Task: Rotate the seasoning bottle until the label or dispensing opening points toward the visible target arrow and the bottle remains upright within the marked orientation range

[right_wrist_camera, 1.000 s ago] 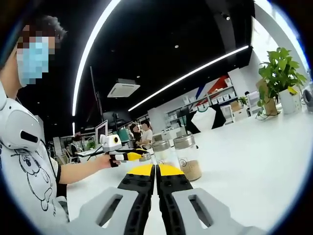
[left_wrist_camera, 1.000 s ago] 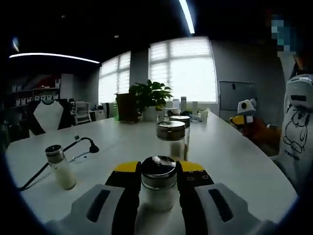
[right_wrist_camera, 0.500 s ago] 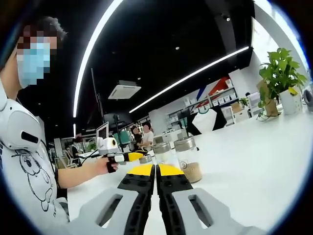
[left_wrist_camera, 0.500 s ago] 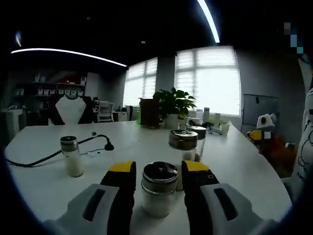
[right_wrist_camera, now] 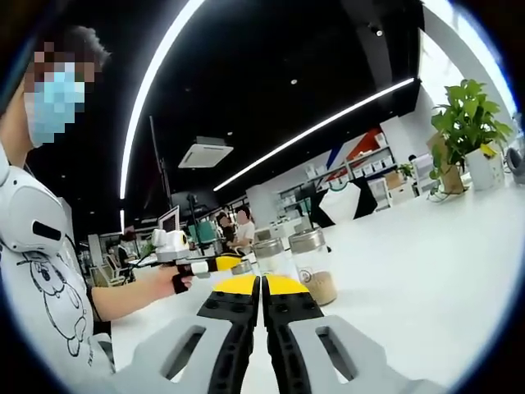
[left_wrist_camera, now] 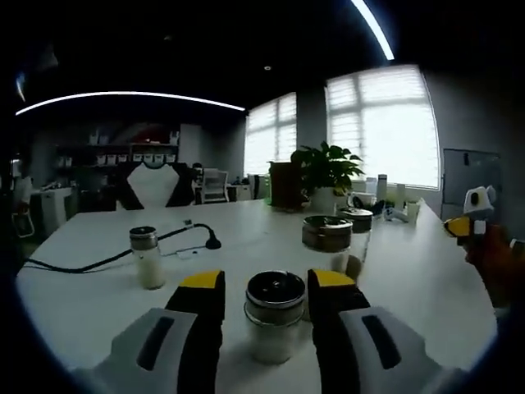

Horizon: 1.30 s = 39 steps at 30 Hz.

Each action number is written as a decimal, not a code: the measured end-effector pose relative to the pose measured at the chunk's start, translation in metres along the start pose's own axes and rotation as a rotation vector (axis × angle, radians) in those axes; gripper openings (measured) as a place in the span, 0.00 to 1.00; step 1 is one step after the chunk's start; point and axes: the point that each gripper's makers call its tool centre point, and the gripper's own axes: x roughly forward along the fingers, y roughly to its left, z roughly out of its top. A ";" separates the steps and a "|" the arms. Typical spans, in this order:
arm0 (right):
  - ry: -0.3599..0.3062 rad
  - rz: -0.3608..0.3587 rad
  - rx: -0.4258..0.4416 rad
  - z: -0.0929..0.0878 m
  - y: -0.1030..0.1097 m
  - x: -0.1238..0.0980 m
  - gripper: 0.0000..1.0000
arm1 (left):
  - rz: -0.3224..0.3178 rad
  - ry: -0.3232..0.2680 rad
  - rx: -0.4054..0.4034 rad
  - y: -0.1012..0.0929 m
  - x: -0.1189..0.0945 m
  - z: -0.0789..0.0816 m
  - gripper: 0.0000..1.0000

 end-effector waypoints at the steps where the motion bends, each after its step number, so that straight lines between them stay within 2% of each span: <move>1: 0.003 0.000 -0.001 0.000 0.000 0.000 0.00 | 0.007 -0.001 0.008 -0.001 0.000 0.001 0.42; 4: 0.006 0.002 -0.009 0.000 0.002 0.001 0.00 | 0.013 -0.012 -0.004 -0.003 0.000 0.002 0.42; 7: 0.007 -0.004 -0.021 0.001 0.002 0.001 0.00 | 0.006 -0.007 -0.043 -0.007 0.001 -0.004 0.42; 11: 0.011 -0.006 -0.025 0.001 0.003 0.001 0.00 | 0.018 -0.014 -0.017 -0.012 0.000 -0.005 0.39; 13: 0.015 -0.008 -0.026 0.000 0.002 0.001 0.00 | 0.009 -0.018 0.007 -0.008 0.001 -0.002 0.39; 14: 0.016 -0.009 -0.026 0.000 0.002 0.001 0.00 | 0.004 -0.021 0.005 -0.006 0.002 -0.001 0.37; 15: 0.017 -0.011 -0.026 0.000 0.002 0.000 0.00 | -0.028 -0.020 0.013 -0.011 0.002 0.000 0.33; 18: 0.012 -0.013 -0.022 0.001 0.001 0.000 0.00 | -0.032 -0.017 0.030 -0.017 0.001 0.000 0.30; 21: 0.010 -0.011 -0.025 0.002 0.002 0.001 0.00 | -0.045 -0.014 0.010 -0.003 0.003 0.001 0.30; 26: 0.015 -0.007 -0.028 0.002 0.003 0.002 0.00 | -0.059 -0.014 0.005 0.008 0.005 0.001 0.29; 31: 0.019 -0.008 -0.026 0.002 0.003 0.002 0.00 | -0.089 -0.013 -0.010 0.014 0.006 0.001 0.29; 32: 0.019 -0.007 -0.028 0.002 0.003 0.002 0.00 | -0.100 -0.011 -0.003 0.010 0.006 0.001 0.29; 36: 0.019 -0.008 -0.028 0.003 0.003 0.002 0.00 | -0.152 0.004 0.011 0.007 0.007 0.001 0.29; 39: 0.022 -0.009 -0.029 0.003 0.003 0.002 0.00 | -0.211 0.009 -0.013 0.007 0.007 0.001 0.28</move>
